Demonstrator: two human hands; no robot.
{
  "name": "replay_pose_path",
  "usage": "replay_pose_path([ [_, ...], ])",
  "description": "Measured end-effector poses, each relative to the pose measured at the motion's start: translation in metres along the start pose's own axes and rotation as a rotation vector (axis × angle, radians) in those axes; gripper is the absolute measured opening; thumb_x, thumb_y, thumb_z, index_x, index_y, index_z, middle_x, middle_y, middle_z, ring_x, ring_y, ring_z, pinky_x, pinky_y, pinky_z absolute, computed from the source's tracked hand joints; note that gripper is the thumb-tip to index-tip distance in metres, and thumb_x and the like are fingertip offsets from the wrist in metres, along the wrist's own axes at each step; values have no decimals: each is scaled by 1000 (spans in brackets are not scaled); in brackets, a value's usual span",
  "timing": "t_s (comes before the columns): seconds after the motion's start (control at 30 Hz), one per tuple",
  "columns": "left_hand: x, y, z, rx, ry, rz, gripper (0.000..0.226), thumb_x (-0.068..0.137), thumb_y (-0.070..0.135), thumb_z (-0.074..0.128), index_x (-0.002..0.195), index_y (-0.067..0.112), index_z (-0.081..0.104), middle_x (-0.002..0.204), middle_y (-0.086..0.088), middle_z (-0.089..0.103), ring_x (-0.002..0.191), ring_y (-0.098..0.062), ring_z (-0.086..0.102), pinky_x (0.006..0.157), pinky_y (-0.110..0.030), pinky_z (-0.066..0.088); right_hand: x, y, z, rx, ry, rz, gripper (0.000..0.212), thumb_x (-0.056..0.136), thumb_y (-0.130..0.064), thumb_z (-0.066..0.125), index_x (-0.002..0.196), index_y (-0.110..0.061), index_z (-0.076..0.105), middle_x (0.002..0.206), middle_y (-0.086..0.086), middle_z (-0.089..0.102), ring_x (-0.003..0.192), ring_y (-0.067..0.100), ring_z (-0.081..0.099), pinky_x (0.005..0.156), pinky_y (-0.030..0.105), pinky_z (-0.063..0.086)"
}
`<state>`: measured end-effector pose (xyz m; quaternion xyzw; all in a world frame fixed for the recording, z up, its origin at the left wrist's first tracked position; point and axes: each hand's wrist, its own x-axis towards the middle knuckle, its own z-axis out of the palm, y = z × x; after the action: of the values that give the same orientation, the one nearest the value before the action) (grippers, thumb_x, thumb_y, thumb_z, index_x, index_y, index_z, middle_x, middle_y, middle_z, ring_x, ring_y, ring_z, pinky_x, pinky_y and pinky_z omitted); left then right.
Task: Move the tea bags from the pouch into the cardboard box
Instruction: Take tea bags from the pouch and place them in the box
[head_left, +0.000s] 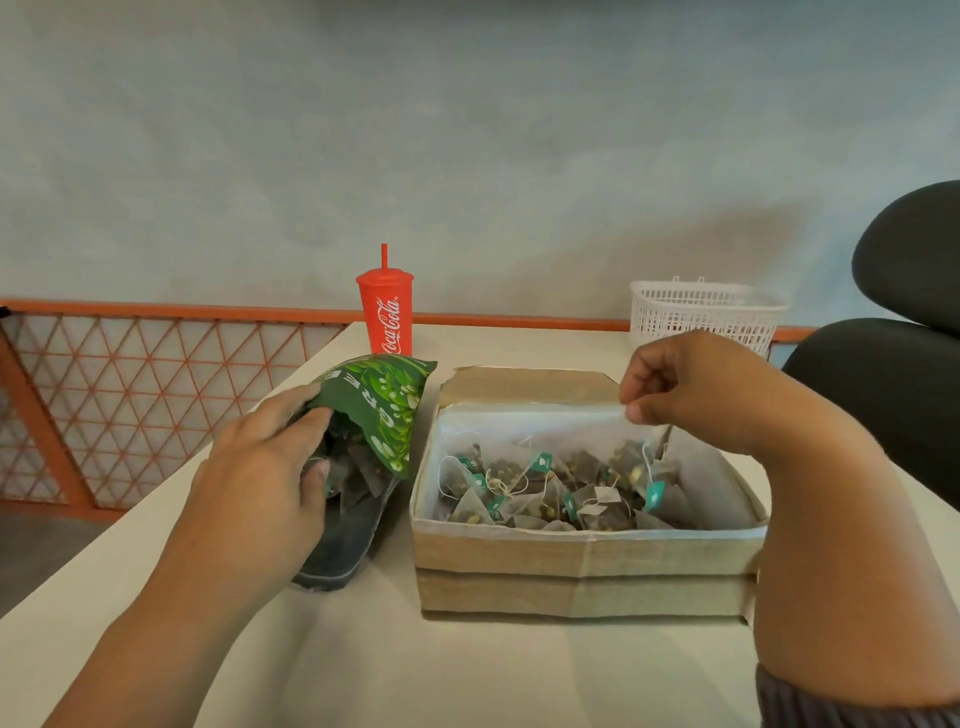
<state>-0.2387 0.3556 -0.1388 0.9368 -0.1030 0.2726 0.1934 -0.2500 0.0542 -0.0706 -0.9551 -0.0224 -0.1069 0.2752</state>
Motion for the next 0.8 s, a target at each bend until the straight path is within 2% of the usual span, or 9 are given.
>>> replay_pose_path([
  [0.13,6,1,-3,-5,14,-25,49,80,-4,61,128,4,54,135,-13,48,122,-37,39,99,-52,36,4,8,1,-24,39,13,16,83,-9,65,82,-25,63,91,-5,64,80,4,55,63,10,35],
  [0.33,19,4,-4,28,29,80,56,76,-12,56,129,3,51,135,-11,50,119,-38,43,98,-52,40,2,-21,11,74,62,-106,20,86,-14,62,81,-33,62,89,-16,61,73,-6,50,60,10,33],
  [0.4,23,7,-4,26,59,127,56,74,-15,56,128,2,53,133,-11,51,117,-39,46,97,-50,40,0,-41,19,111,15,-171,20,87,-15,61,81,-34,64,91,-17,62,76,-5,53,65,13,38],
  [0.47,26,11,-5,22,85,160,57,74,-16,56,128,2,53,133,-11,52,117,-38,45,98,-48,39,-3,-61,30,144,-52,-245,18,88,-18,60,83,-34,66,98,-15,61,83,1,56,75,21,43],
  [0.57,29,15,-9,24,99,214,59,71,-17,60,127,1,54,130,-13,54,116,-39,47,96,-49,39,-6,-85,51,112,-166,-354,18,90,-20,58,100,-30,68,120,-10,52,100,7,50,88,25,38],
  [0.67,27,15,-11,20,114,254,60,67,-19,64,124,-1,55,127,-16,56,112,-42,50,93,-48,39,-2,-95,70,-41,-218,-387,38,94,-17,50,130,-30,52,147,-9,28,127,14,36,99,25,31],
  [0.73,25,14,-12,8,132,262,63,66,-21,64,125,0,55,127,-15,56,112,-39,50,93,-44,38,1,-97,77,-84,-200,-410,50,96,-14,47,142,-28,34,153,-11,18,136,16,27,107,26,27],
  [0.8,21,13,-12,22,171,266,63,66,-19,66,125,1,55,127,-15,56,113,-33,46,91,-44,39,1,-97,80,-74,-190,-411,57,97,-12,45,147,-28,22,155,-14,12,139,12,20,109,23,22],
])
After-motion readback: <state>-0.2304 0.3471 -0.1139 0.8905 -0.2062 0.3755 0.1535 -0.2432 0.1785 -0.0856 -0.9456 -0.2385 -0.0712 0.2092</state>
